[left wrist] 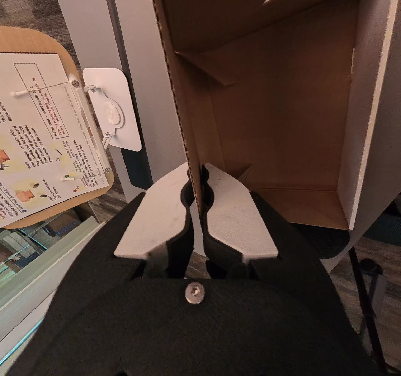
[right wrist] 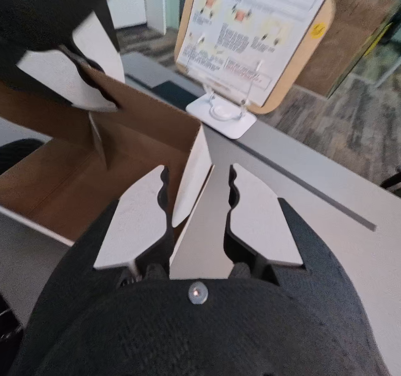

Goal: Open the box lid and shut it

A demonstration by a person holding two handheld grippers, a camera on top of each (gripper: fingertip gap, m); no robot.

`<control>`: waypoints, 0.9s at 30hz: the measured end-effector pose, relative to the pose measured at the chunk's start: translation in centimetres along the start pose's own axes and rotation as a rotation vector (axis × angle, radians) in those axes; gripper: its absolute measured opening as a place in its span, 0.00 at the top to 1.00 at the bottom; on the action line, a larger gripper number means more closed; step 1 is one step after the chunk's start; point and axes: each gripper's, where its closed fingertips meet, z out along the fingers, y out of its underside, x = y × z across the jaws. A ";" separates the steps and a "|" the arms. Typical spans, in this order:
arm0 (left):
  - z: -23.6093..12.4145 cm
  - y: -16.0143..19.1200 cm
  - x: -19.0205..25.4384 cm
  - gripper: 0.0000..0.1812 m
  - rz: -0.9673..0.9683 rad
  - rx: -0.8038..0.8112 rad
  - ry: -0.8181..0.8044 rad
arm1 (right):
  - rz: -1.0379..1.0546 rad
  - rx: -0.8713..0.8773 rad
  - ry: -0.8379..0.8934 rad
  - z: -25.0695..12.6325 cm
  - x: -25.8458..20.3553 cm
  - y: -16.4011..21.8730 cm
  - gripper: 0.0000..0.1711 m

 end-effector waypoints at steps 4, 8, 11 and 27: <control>0.0 0.1 0.5 0.97 0.010 0.002 -0.025 | 0.027 -0.071 -0.095 1.9 -2.0 2.3 0.87; 0.0 -0.2 1.7 0.96 0.045 -0.005 -0.070 | 0.076 -0.038 -0.019 1.6 -1.9 3.8 0.92; -0.2 -0.9 3.1 0.89 0.035 -0.001 -0.076 | 0.106 -0.004 0.015 1.4 -1.9 3.8 0.93; -10.1 16.1 6.9 0.43 -1.255 0.788 -0.554 | 0.093 -0.051 0.058 1.9 -1.1 3.0 0.96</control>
